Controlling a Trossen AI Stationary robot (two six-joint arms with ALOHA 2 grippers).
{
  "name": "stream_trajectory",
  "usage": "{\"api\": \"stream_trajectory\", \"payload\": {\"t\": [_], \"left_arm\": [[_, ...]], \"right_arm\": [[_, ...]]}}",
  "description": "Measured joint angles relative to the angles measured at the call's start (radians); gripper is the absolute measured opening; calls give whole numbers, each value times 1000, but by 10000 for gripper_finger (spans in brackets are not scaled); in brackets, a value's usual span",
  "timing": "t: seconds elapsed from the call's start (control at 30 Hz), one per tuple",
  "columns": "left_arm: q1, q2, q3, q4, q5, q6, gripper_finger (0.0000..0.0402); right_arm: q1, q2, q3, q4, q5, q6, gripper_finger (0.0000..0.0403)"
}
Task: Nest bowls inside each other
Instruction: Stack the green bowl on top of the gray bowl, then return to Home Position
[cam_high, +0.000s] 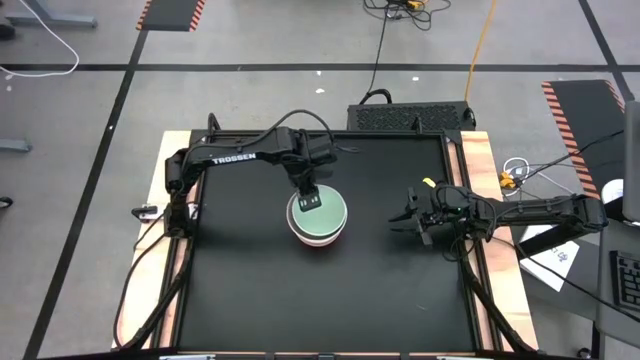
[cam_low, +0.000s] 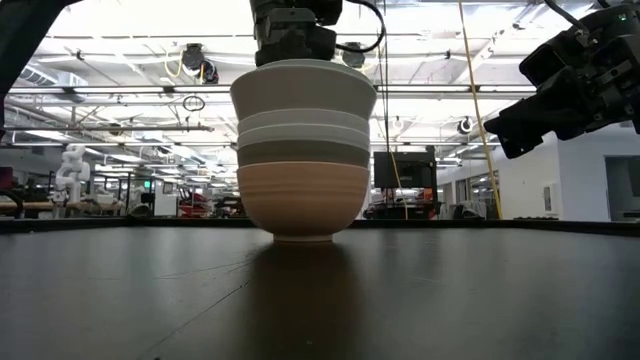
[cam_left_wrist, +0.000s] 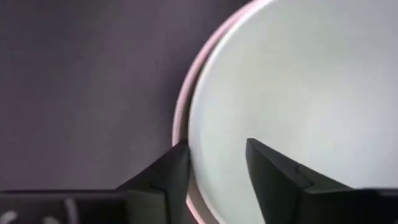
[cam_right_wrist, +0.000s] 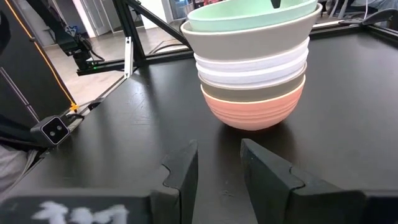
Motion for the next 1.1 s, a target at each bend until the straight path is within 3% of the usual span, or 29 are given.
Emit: {"api": "stream_trajectory", "payload": {"t": [0.37, 0.67, 0.9, 1.0, 1.1], "left_arm": [[-3, -33, 0, -3, 2, 28, 256], [-5, -152, 0, 8, -7, 30, 293], [-43, -312, -25, 46, -39, 40, 274], [-72, -376, -77, 119, -32, 77, 243], [-103, -436, -163, 149, -10, 146, 188]], "right_arm": [[0, 0, 0, 0, 0, -2, 114], [0, 2, 0, 0, 0, -6, 114], [0, 3, 0, 0, 0, -1, 114], [0, 3, 0, 0, 0, -6, 114], [0, 4, 0, 1, 0, -6, 114]]}}
